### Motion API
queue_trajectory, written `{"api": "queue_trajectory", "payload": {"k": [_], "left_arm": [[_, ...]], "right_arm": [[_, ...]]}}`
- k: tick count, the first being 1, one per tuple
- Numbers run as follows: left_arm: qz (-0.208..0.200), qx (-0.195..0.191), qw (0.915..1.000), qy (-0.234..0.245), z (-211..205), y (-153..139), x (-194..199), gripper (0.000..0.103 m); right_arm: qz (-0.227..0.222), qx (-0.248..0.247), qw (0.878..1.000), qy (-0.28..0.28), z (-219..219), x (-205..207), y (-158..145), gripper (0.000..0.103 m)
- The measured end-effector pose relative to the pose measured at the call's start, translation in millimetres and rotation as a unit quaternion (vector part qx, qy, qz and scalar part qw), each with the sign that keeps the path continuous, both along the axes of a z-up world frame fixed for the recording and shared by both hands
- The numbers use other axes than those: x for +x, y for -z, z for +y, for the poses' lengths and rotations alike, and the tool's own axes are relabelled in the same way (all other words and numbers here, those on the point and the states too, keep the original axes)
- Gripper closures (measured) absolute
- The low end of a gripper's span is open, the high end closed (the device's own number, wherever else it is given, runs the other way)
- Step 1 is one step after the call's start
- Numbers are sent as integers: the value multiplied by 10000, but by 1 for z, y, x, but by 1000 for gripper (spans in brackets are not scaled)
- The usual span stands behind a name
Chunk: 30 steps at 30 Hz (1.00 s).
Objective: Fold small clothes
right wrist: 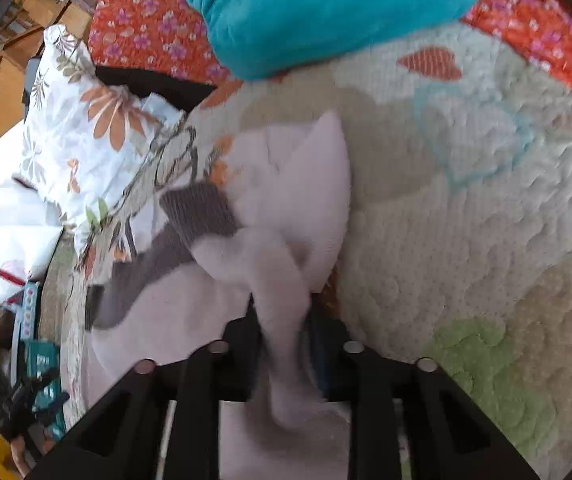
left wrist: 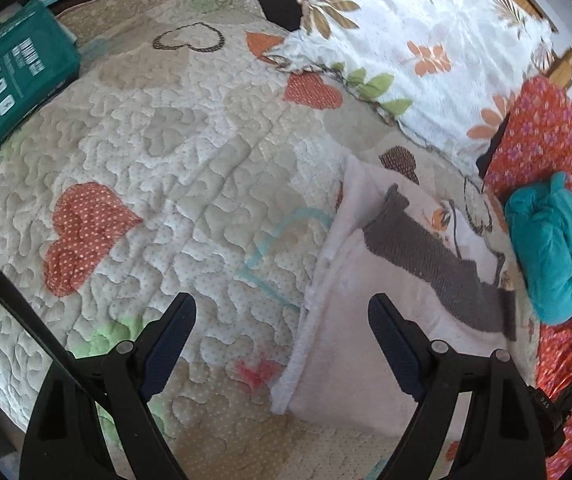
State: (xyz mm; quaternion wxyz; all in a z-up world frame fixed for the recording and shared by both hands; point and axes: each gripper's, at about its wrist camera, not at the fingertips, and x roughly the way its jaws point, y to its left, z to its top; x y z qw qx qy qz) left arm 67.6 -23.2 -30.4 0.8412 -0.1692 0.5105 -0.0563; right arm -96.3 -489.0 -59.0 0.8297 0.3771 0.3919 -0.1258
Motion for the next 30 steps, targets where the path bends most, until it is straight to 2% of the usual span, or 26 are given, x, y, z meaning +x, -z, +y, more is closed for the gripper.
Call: {"api": "queue_trajectory", "payload": {"k": [2,5,7,12,16,20,24,27,30], "left_arm": [[-19,-111,9999,-97,9,-3,0,16],[-39,-298,9990,-324,26,-7,1,16],[-68,-422,9982,-424,35,-10,0,16],[-229,-532,9965,-600,54,-23,-3,16],[-325,-544,9949,-790,73,-29,-3,16],[-400,-532,9931,-967,87,-33,-3,16],[-393,-610,9926,-976,91,-33,-2,16],[-387,-605,9927,-974,91,-33,-1,16],[-364,-548,9935,-930,89,-31,1,16]], "right_arm": [[-54,-82,9999,45,7,4,-17,87],[-145,-387,9990,-197,32,19,-47,89],[-224,-670,9960,-545,66,38,-71,90],[-452,-750,9874,-1319,152,88,-95,92],[-400,-691,9801,-1818,214,125,-84,92],[-62,-728,9718,-2243,265,153,-52,92],[168,-710,9715,-2254,285,167,-25,92],[116,-650,9735,-2188,289,171,-26,92],[38,-702,9697,-2342,301,178,-30,92]]}}
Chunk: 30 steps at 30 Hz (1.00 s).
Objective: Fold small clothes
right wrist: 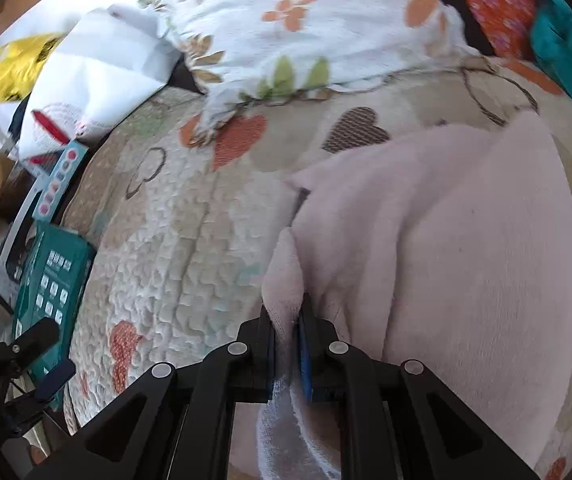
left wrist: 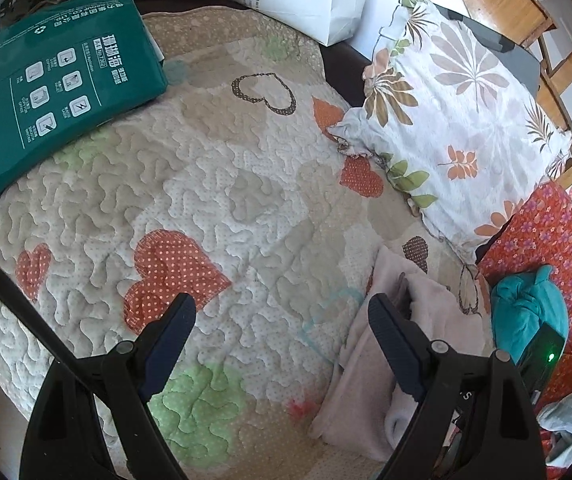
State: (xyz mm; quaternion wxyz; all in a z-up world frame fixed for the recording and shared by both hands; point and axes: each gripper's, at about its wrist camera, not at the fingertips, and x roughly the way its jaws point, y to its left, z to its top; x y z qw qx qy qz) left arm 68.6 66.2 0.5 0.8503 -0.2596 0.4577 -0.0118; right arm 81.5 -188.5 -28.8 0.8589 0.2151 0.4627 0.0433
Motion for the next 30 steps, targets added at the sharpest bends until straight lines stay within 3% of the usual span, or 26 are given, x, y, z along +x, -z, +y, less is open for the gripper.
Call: {"api": "queue_trajectory", "payload": {"k": [2,4,6,8,12,18,21,22,24,25,26,30], "left_arm": [[40,31,10000,37,-3,3,1,16],[81,-4,9999,69,-7,5,1,16],[120,-59,9998,125,-10,8,1,16],[148,-53,9997,181,-16,10,1,16],[160,-129,9988,438,-34,14,2,16],[371,253,9915,1219,-86,34,13,16],[442,400,9863,1541,-106,45,13,16],[507,465,9836,1670,-115,51,13,16],[635,358,9790,1904,-125,61,12,46],[731,302,9769,1987,-128,65,12,89],[887,259,9747,2033,-131,70,10,92],[895,-178,9757,1989,-120,64,-16,92]], "right_arm": [[85,200,9989,-416,9,7,5,87],[281,801,9921,-922,11,11,9,85],[129,917,9899,-1074,8,7,-1,72],[-189,535,9925,-1079,-2,-2,-22,53],[-319,-73,9960,-836,-31,-19,-40,48],[-114,-343,9990,-255,-90,-66,-21,37],[35,-572,9983,-50,-104,-88,-4,26],[106,-481,9988,-74,-106,-90,4,25],[246,-54,9995,-210,-108,-93,21,28],[339,173,9988,-313,-107,-92,30,51],[386,180,9986,-319,-107,-92,33,67],[324,663,9967,-332,-129,-105,25,80]]}}
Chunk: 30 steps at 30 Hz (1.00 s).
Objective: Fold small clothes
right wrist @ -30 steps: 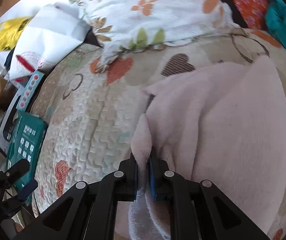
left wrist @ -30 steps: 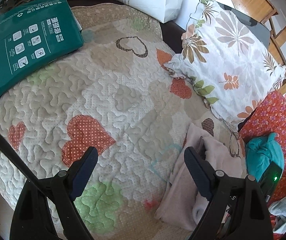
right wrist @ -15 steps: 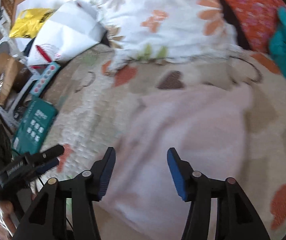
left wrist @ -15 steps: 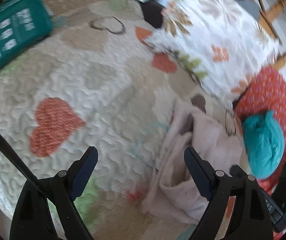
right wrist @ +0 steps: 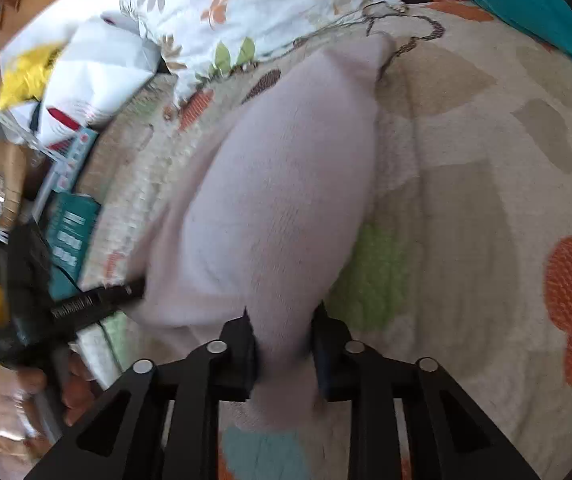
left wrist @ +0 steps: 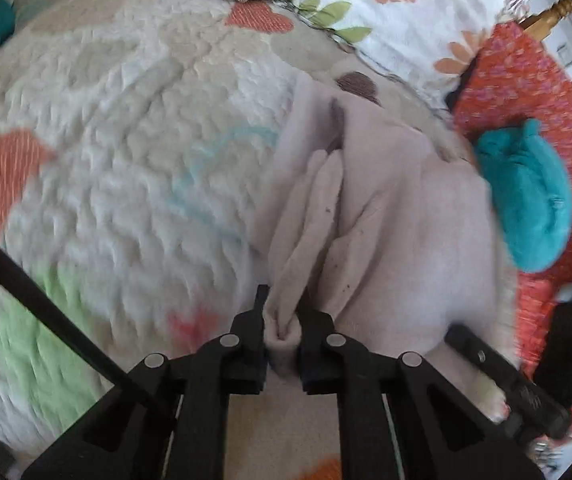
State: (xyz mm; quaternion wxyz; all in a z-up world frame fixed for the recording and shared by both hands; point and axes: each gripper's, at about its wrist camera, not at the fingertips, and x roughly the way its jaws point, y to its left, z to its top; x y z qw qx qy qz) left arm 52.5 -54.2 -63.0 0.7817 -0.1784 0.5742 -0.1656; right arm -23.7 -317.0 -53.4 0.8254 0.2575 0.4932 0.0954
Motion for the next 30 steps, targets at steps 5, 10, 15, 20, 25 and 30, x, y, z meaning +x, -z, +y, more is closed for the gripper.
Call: {"api": "queue_trajectory", "payload": {"k": [5,10,15,20,25,30], "left_arm": [[156,139,9998,-8,1,8,-11,91],[33,-140,9998,-111,13,-15,-15,82],[-381,-56,9982,-451,34,-38,-11,62],[-181,-93,9957,-905,65,-29,1,62],[64,-402,9916,-1230,88,-20,13,61],[-163,-372,9884,-1463,95,-34,11,52]], "right_arm": [[248,-694,9969,-272,-5,-22,5,69],[-408,-1282,9908,119,2,-22,-41,58],[-904,-1524,9829,-506,60,36,-85,55],[-607,-1796,9756,-1109,125,110,-65,53],[137,-2853,9485,-1371,157,145,-8,79],[-304,-2434,9644,-989,140,140,-42,94]]}}
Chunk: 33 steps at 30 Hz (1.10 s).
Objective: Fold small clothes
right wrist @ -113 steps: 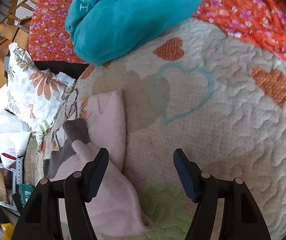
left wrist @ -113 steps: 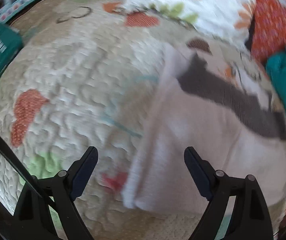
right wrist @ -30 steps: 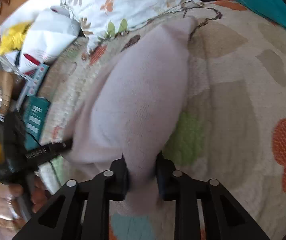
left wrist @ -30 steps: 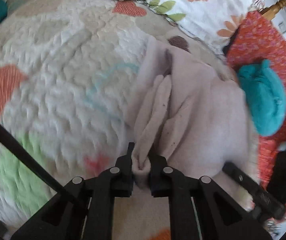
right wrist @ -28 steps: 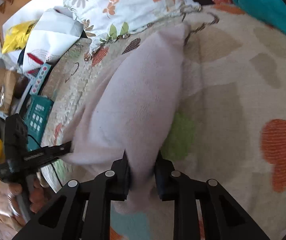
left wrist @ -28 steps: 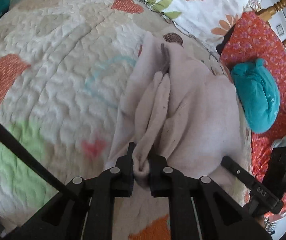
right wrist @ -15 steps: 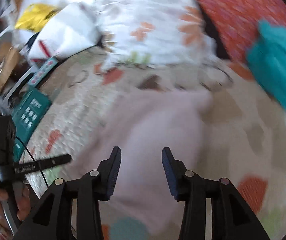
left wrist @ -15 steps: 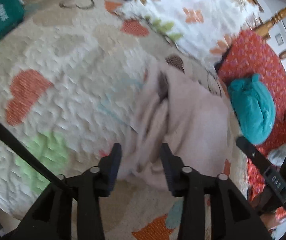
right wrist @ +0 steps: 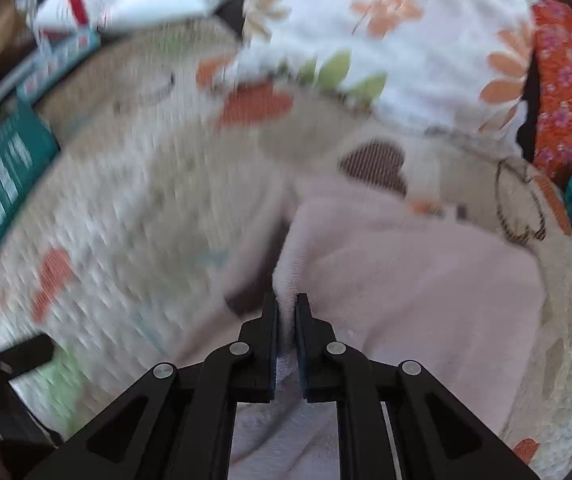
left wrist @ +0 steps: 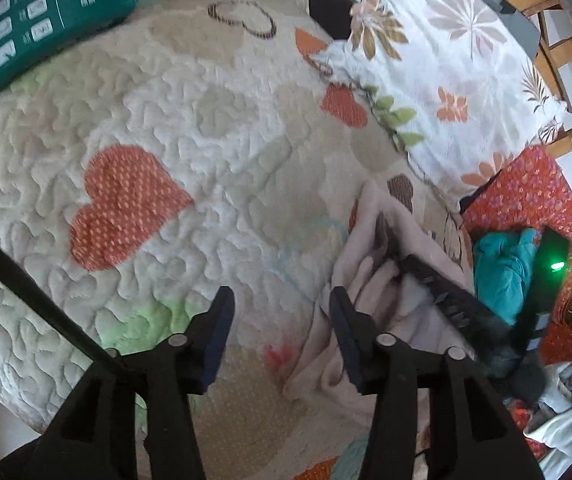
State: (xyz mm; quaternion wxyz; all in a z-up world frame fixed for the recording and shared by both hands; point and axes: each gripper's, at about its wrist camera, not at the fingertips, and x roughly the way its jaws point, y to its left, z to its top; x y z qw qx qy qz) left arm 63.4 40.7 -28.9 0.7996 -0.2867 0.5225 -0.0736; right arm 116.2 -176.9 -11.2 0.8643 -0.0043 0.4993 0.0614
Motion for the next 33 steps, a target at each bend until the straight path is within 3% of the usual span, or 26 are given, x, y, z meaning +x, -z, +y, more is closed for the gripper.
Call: {"api": "queue_trajectory", "payload": {"k": [3,6,14,18,21,28,33], "left_arm": [[-76,47,10000,-20,-2,-5,0,51],[-64,147,9999,45,-6,-5,-1,51],[-4,306,9995,114,-11,0,0,51],[-61,520,9985,158,-17,-2,0,51],[-182,763,9968,169,-20,-7,-2,51],[-646,1437,9875,3,-22,-24,-10,47],[-898,1863,9784,65,-30,-32,-14,45]], "right_arm": [[-266,214,9993,155,0,10,-22,94],[-269,428,9985,217,7,23,-26,94],[315,760,9966,-21,34,45,28,95],[948,1101,9883,-461,49,46,57,95],[719,1022,9901,-643,54,34,49,94],[79,1923,9805,-404,21,-8,7,93],[530,2192,9735,-385,14,-25,37,93]]}}
